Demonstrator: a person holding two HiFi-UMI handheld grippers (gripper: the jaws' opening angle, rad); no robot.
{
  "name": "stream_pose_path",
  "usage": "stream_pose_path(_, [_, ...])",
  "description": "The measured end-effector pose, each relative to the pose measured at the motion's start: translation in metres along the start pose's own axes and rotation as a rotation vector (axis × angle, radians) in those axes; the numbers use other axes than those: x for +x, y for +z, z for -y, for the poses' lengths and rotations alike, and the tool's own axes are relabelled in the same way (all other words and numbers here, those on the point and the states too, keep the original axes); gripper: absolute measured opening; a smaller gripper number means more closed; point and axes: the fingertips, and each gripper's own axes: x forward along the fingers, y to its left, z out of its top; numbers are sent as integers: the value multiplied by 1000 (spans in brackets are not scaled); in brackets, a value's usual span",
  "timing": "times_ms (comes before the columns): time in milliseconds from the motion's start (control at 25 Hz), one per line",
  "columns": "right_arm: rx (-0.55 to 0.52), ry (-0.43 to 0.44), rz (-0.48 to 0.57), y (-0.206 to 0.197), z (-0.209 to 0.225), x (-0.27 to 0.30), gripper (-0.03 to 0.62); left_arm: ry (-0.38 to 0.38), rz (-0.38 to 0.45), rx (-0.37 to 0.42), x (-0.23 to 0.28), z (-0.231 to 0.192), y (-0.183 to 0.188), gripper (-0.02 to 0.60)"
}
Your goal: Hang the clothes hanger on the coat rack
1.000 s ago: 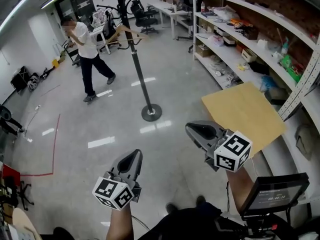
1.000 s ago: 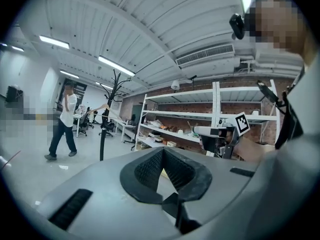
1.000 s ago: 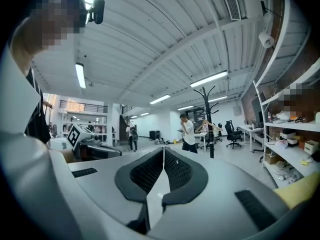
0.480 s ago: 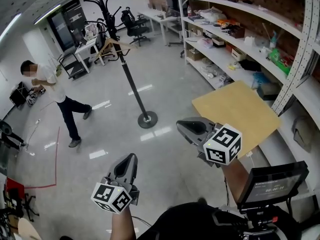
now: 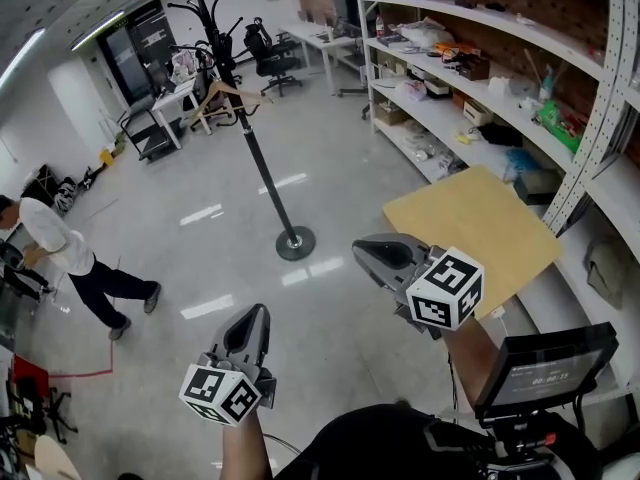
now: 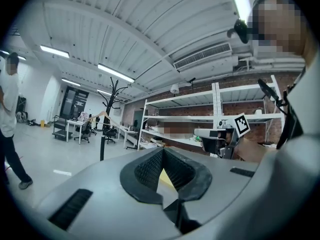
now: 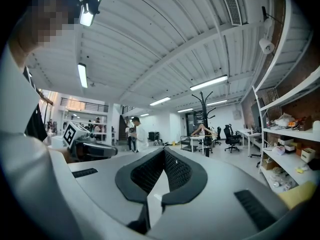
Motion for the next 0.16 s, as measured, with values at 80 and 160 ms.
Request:
stream_pose_path(80, [0, 1, -1, -1, 0, -1, 6, 3, 3, 1, -1, 0, 0, 0])
stream_pose_path(160, [-2, 3, -2, -2, -1, -2, 6, 6, 6, 3, -1, 0, 0, 0])
